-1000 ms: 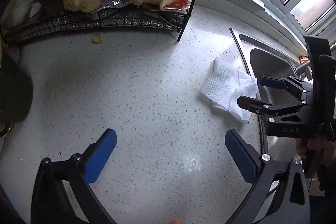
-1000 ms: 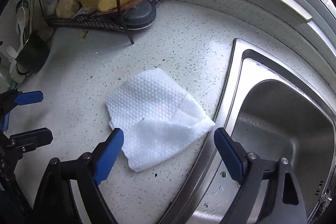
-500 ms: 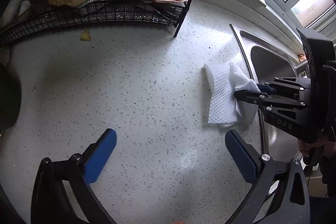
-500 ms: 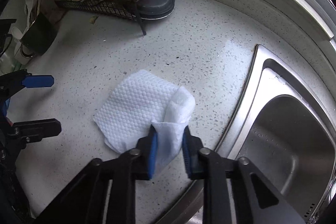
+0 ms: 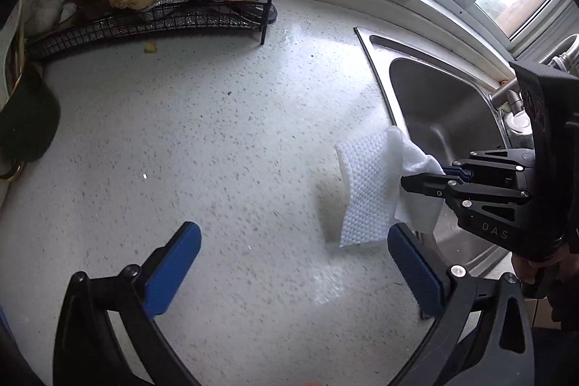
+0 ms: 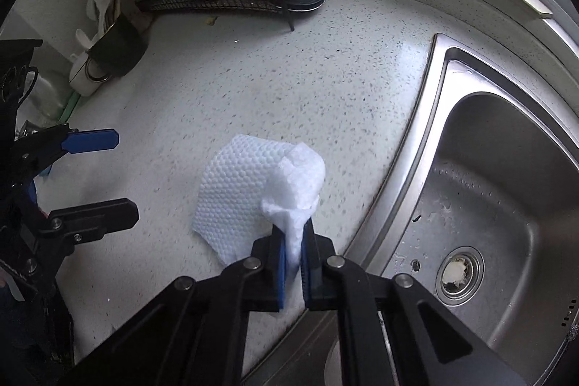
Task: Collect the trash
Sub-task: 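Carry the paper towel down over the red bucket with right tool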
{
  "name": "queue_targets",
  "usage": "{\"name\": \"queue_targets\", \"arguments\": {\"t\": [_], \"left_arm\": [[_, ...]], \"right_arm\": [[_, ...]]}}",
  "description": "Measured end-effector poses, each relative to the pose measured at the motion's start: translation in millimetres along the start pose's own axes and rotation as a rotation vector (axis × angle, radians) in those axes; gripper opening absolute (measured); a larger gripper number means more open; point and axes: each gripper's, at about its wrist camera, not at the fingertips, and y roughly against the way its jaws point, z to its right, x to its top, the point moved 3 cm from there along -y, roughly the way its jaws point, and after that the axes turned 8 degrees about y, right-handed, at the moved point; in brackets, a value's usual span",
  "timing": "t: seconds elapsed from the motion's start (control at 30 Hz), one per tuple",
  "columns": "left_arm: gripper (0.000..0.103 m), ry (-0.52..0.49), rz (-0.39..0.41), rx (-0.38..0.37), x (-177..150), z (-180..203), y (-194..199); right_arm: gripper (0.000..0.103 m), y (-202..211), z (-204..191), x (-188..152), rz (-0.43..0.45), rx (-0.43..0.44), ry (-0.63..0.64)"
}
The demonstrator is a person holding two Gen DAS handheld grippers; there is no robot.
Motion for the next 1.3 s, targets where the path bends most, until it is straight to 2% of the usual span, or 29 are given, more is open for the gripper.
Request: {"name": "queue_targets", "arguments": {"t": [0.2,0.23,0.4,0.8,1.07,1.3], "left_arm": [[0.102,0.007,0.031,0.050,-52,28,22],[0.102,0.012,0.038,0.050,-64,35,26],[0.102,0.024,0.051,0.074,-121,62,37],[0.102,0.097,0.097,0.121,-247,125,74],[0.102,0.127,0.071,0.153,-297,141,68],[0.102,0.163,-0.015,0.164,-339,138,45]], "right_arm": [[0.006,41,-28,-63,0.025,0.009,0.052],[0.006,40,-35,-63,0.030,0.010,0.062],[0.006,64,-53,-111,0.084,0.007,0.124],[0.006,107,-72,-215,0.138,0.058,0.193],[0.006,103,-90,-270,0.092,0.118,0.215],[0.006,74,-106,-292,0.023,0.164,0.212]]}}
